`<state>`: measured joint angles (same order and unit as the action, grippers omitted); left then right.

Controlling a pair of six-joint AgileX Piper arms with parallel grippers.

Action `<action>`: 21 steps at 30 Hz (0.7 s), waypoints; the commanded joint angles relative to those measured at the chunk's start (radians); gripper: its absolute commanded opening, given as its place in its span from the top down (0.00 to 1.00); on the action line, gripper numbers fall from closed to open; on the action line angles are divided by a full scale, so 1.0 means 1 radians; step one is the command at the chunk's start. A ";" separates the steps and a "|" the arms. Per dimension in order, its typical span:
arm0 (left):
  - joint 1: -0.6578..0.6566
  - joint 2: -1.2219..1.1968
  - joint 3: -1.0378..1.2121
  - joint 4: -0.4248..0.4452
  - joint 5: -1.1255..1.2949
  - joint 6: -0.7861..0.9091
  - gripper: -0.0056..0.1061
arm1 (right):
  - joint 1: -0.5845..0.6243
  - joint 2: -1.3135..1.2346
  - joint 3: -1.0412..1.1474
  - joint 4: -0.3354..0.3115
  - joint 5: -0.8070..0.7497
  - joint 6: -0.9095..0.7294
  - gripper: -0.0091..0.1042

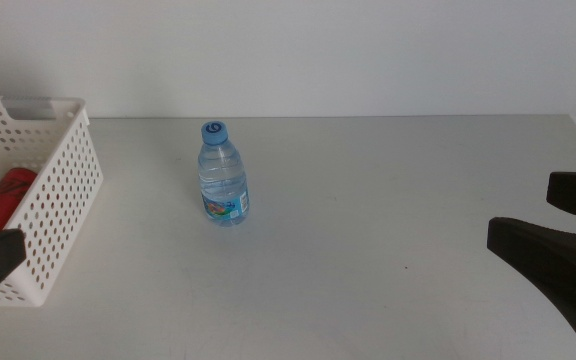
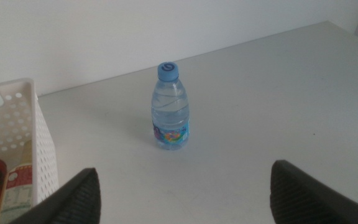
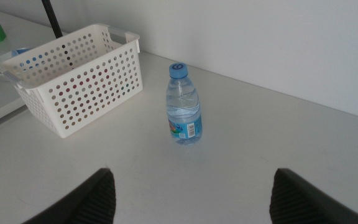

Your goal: Use arms to grab the bottles and put them into the dustbin to the left of the table.

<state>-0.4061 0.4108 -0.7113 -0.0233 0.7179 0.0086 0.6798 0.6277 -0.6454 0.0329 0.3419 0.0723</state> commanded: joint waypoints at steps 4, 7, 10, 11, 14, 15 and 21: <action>-0.004 0.023 -0.020 0.000 -0.206 -0.009 0.11 | -0.003 0.000 -0.022 -0.012 -0.074 -0.009 0.36; -0.004 0.055 0.020 0.014 -0.333 -0.009 0.11 | -0.003 0.000 -0.022 -0.012 -0.073 -0.009 0.36; -0.004 0.099 0.099 0.014 -0.516 -0.009 0.11 | -0.003 0.000 -0.022 -0.012 -0.073 -0.009 0.36; -0.004 0.118 0.128 0.014 -0.591 -0.009 0.11 | -0.003 0.000 -0.022 -0.012 -0.073 -0.009 0.36; -0.004 0.176 0.204 0.014 -0.799 -0.009 0.11 | -0.003 0.000 -0.022 -0.012 -0.073 -0.009 0.36; -0.004 0.197 0.228 0.014 -0.862 -0.009 0.11 | -0.003 0.000 -0.022 -0.012 -0.073 -0.009 0.36; -0.003 0.336 0.311 0.011 -1.038 -0.009 0.11 | -0.003 0.000 -0.022 -0.012 -0.073 -0.009 0.36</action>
<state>-0.4065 0.7099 -0.3841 -0.0087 -0.1906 0.0086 0.6798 0.6277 -0.6454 0.0329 0.3419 0.0723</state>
